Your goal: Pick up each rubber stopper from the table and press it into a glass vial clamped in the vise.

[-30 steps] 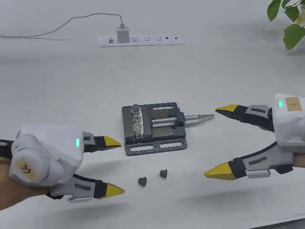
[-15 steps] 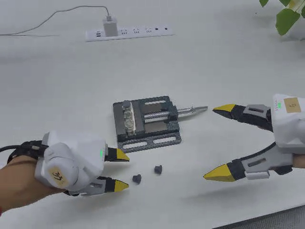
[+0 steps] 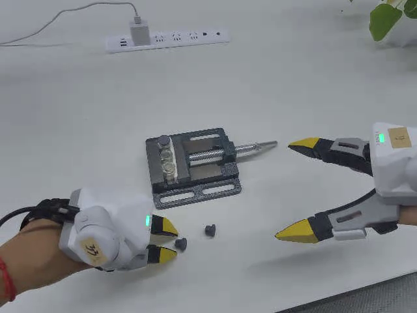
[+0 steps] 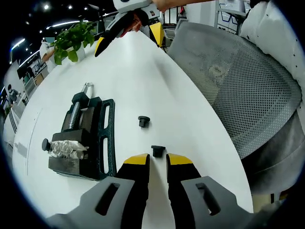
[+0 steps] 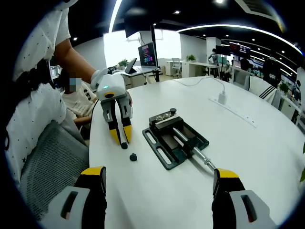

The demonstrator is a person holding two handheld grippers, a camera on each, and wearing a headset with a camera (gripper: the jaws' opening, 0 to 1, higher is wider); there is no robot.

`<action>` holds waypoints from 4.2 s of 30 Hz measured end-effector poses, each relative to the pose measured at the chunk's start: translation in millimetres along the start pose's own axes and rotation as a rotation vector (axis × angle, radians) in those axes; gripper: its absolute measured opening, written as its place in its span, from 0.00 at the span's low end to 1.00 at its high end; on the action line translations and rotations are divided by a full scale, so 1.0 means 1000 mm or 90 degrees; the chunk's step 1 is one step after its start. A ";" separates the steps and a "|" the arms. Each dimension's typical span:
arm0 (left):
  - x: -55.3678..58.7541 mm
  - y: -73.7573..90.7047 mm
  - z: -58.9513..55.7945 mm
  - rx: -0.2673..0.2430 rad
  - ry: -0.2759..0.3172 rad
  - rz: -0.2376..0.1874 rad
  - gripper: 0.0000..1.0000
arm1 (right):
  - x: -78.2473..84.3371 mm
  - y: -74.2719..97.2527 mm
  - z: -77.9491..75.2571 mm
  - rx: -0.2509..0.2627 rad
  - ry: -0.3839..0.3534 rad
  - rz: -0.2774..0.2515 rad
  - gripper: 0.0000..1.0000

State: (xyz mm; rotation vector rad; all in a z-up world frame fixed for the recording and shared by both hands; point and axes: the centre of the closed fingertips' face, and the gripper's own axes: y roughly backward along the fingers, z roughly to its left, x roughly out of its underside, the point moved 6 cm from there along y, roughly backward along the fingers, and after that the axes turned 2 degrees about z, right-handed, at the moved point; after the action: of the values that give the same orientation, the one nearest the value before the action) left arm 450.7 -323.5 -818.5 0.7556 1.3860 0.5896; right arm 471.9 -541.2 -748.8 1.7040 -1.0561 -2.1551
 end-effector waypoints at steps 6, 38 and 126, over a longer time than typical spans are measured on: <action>0.000 -0.003 0.001 0.002 -0.001 0.001 0.08 | 0.001 0.000 0.001 -0.002 -0.003 0.003 0.91; -0.010 0.012 0.014 -0.053 0.083 -0.050 0.04 | -0.016 -0.005 0.004 -0.011 0.009 -0.003 0.89; -0.094 0.086 0.032 -0.171 0.173 -0.262 0.04 | -0.117 -0.036 0.039 -0.187 0.114 0.016 0.08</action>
State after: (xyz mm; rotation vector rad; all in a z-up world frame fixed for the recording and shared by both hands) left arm 477.9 -343.8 -691.1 0.1673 1.6157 0.5477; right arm 482.8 -434.6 -678.8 1.6942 -0.6734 -1.9808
